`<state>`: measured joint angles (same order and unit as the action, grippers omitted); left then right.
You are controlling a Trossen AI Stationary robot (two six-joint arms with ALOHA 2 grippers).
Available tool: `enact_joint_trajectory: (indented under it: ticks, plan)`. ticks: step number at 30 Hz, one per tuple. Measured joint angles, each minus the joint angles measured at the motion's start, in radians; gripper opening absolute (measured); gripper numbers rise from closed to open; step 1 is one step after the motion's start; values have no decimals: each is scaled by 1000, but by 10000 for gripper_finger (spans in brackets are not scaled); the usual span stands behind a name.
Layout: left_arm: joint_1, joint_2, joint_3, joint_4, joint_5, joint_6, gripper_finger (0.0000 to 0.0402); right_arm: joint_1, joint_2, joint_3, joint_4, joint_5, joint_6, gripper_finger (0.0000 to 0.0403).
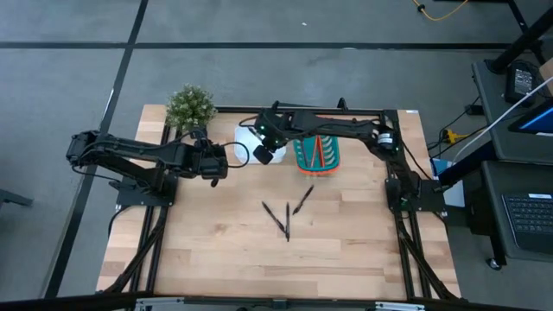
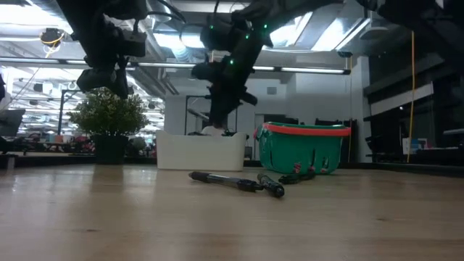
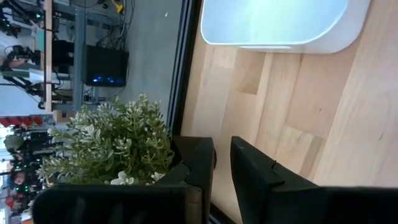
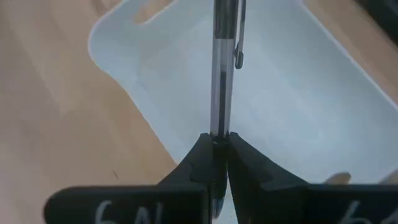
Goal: Sort pens & pencils
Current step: Put the right black ballpen into the white bin
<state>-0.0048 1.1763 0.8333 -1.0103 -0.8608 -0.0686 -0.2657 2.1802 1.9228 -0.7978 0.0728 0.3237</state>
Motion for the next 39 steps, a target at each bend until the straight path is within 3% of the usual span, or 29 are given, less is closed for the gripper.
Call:
enact_joint_trajectory:
  ticks: [14, 39]
  plan:
    - [0, 0, 0, 19, -15, 1, 50, -78, 62, -1, 37, -24, -67, 29]
    - [0, 0, 0, 65, -19, 46, 50, -54, 68, 0, 47, -43, -63, 29]
